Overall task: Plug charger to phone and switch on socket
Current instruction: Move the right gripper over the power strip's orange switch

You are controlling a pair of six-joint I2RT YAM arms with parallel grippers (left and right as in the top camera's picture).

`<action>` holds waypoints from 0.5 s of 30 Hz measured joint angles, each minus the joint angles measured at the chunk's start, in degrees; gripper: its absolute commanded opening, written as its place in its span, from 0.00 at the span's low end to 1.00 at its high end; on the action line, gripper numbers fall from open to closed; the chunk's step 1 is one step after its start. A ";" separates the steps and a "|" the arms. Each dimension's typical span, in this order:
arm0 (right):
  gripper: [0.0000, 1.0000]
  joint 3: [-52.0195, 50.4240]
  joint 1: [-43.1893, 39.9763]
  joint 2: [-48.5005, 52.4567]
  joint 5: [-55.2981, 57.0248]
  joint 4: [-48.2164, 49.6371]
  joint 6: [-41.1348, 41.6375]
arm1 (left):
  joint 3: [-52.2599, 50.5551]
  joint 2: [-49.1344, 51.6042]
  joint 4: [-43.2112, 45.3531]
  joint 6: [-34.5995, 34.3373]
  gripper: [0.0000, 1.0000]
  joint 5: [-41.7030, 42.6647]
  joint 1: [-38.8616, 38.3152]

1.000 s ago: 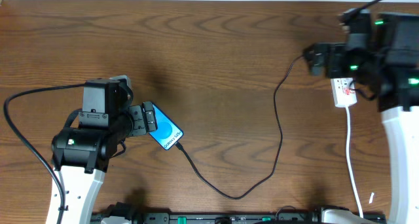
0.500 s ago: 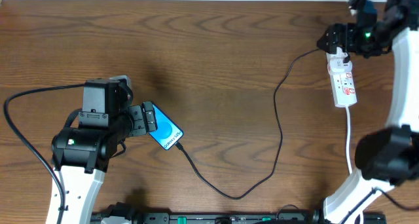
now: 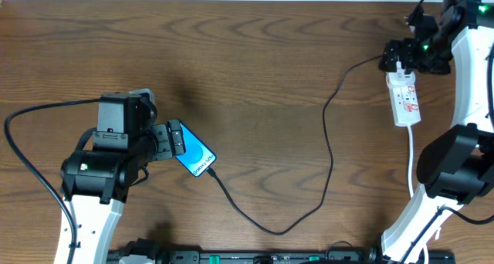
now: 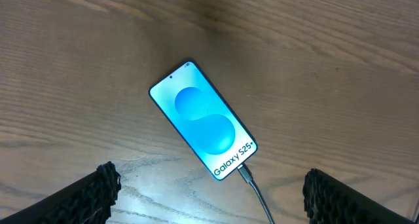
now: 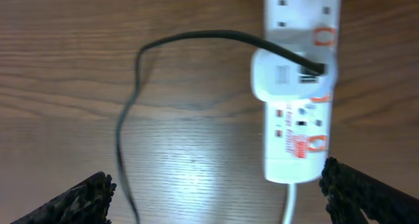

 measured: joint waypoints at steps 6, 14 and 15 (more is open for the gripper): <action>0.99 -0.07 -2.54 1.92 1.97 2.49 0.02 | 0.00 0.00 0.00 0.00 0.92 -0.02 0.00; 0.99 -4.46 -6.95 2.14 2.45 5.99 0.02 | 0.00 0.00 0.00 0.00 0.92 -0.02 0.00; 0.99 -5.38 -7.32 2.14 2.40 7.06 0.00 | 0.00 0.00 0.00 0.00 0.91 0.00 0.00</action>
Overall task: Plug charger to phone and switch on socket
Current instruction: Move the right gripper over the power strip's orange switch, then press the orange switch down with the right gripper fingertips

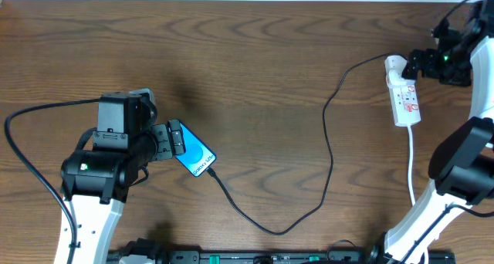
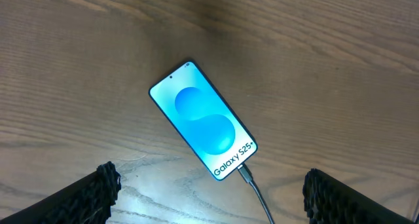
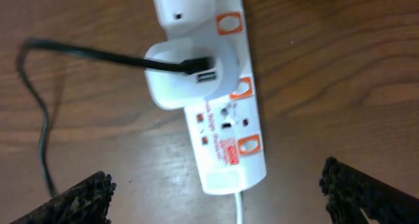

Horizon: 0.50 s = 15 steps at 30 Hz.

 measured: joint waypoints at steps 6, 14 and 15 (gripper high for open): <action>0.99 -7.41 -0.72 0.07 -0.81 6.43 -0.68 | 0.00 0.00 0.00 0.00 0.92 0.00 0.00; 0.99 -13.31 -0.70 0.09 -6.82 12.50 -3.13 | 0.00 0.02 0.00 0.00 0.91 -0.02 0.00; 0.99 -13.84 -0.70 0.09 -7.19 13.16 -3.28 | 0.00 0.02 0.00 0.00 0.92 -0.02 0.00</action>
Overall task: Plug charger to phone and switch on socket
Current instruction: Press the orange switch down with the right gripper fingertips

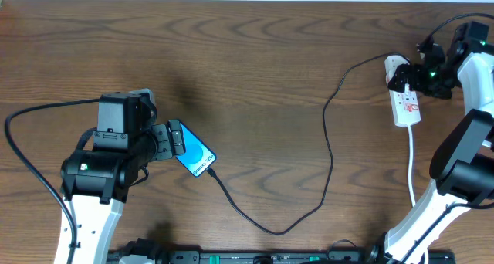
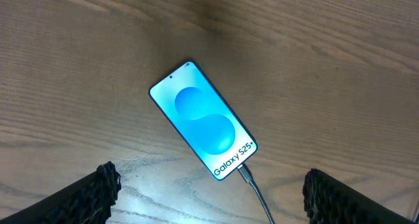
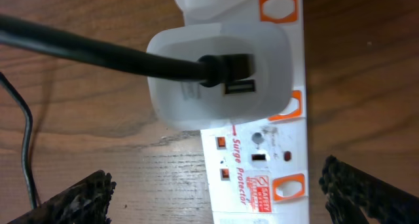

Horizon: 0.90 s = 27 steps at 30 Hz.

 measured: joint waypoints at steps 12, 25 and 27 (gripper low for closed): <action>0.99 -6.51 -0.07 0.00 -3.15 6.82 -1.38 | 0.00 0.00 0.00 0.00 0.91 0.02 0.00; 0.99 -6.54 -0.04 0.00 -4.37 11.26 -1.81 | 0.00 0.00 0.00 0.00 0.92 0.00 0.00; 0.99 -6.54 -0.04 0.00 -4.92 11.41 -1.81 | 0.00 0.00 0.00 0.00 0.92 0.00 0.00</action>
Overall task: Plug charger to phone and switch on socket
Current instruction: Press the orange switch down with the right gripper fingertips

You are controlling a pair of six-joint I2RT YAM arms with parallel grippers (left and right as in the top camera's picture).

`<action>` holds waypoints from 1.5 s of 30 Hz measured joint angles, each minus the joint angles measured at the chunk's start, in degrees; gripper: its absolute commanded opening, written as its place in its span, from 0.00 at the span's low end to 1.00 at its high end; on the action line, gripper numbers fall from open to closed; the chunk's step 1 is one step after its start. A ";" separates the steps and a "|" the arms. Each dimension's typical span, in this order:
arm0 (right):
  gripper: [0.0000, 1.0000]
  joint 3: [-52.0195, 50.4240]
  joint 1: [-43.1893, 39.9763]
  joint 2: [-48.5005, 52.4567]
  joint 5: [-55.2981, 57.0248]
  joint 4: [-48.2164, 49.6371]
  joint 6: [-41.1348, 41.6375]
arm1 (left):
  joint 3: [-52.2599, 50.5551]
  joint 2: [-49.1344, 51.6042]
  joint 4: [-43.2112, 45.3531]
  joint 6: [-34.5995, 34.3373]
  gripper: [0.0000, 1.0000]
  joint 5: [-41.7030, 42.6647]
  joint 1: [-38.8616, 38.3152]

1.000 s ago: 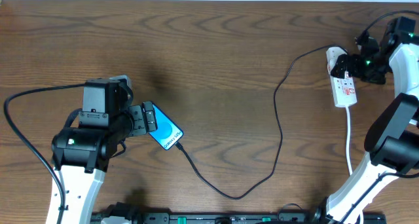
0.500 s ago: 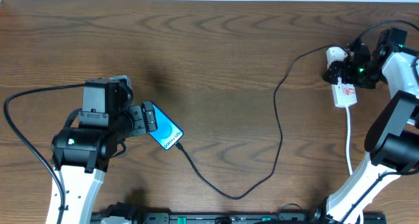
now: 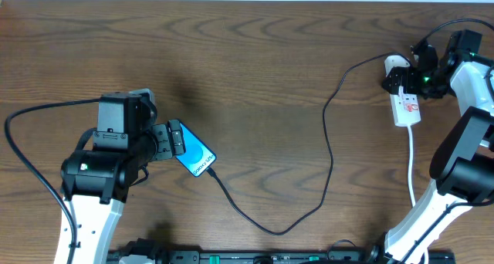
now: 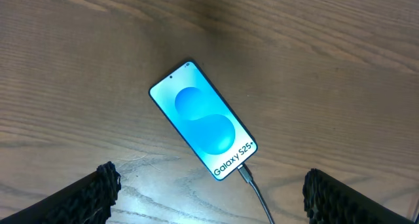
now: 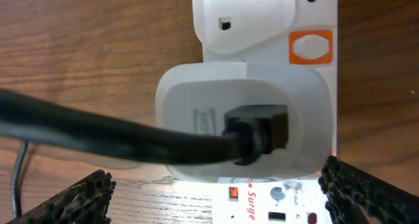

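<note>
The phone [image 3: 194, 157] lies screen-up with a lit blue display [image 4: 203, 119], and the black charger cable [image 3: 328, 140] is plugged into its lower end [image 4: 245, 173]. My left gripper [image 4: 209, 198] hangs open above it, holding nothing. The cable runs to a white adapter [image 5: 196, 112] seated in the white power strip [image 3: 406, 103]. My right gripper [image 5: 216, 201] is open, close over the adapter, its fingers [image 5: 65, 201] either side of the strip. An orange switch [image 5: 311, 46] shows beside the far socket. The adapter's own switch is mostly out of view.
The strip's white lead [image 3: 411, 164] runs toward the table's front past the right arm's base. The black cable loops across the middle right of the wooden table [image 3: 255, 55]. The left arm's own cable [image 3: 31, 117] arcs at the left.
My right gripper has come closer to the strip and a little toward its far end, so the adapter fills more of the wrist view. The left gripper and phone have not moved.
The phone stayed plugged in under my open left gripper throughout. My right gripper was first high over the strip's far end, then off to the strip's right, then near the adapter, and now is close above it, still open.
</note>
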 measured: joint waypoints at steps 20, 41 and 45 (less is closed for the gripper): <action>0.99 0.00 -0.07 0.00 -2.38 1.55 3.34 | 0.00 0.00 0.00 0.00 0.92 0.00 0.00; 0.99 -3.54 -0.72 -0.42 -2.60 4.90 5.14 | 0.00 0.00 0.00 0.00 0.92 0.02 0.00; 0.99 -3.76 -1.01 -0.48 -3.82 5.42 5.31 | 0.00 0.00 0.00 0.00 0.92 0.00 0.00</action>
